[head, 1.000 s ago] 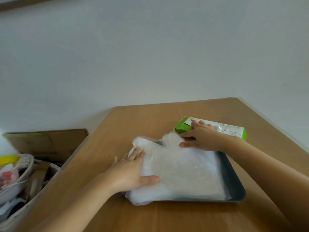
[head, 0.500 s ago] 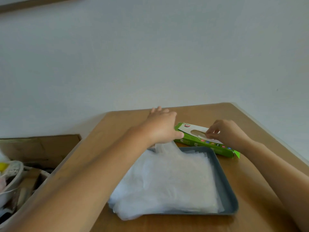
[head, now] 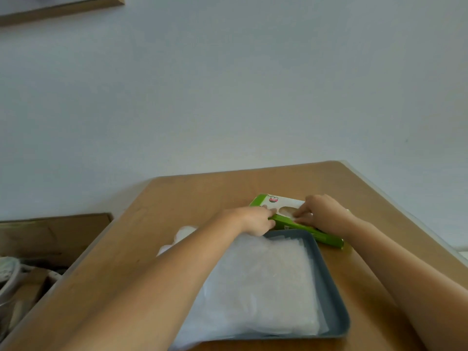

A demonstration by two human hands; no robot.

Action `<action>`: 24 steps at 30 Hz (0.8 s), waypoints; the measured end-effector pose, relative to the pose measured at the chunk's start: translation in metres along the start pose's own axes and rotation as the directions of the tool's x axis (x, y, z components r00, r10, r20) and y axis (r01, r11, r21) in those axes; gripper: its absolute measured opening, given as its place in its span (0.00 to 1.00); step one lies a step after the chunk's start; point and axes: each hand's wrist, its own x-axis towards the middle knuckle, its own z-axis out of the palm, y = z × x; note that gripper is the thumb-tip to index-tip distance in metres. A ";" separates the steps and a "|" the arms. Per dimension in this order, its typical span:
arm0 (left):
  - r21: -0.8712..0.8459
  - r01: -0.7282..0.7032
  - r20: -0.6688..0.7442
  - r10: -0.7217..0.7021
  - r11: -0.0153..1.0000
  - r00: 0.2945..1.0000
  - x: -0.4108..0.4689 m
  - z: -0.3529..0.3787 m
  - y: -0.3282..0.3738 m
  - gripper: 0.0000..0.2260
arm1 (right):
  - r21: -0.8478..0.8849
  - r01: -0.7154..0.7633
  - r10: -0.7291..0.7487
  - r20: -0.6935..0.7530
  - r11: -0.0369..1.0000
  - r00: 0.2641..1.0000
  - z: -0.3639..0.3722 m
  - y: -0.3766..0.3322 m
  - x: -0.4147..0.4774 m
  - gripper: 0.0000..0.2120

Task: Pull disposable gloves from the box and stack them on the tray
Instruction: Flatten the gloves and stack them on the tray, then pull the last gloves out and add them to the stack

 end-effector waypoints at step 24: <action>0.043 -0.052 0.060 0.049 0.998 0.997 0.013 0.005 -0.009 0.23 | 0.625 -0.131 0.364 -0.260 0.770 0.894 0.000 0.009 -0.002 0.16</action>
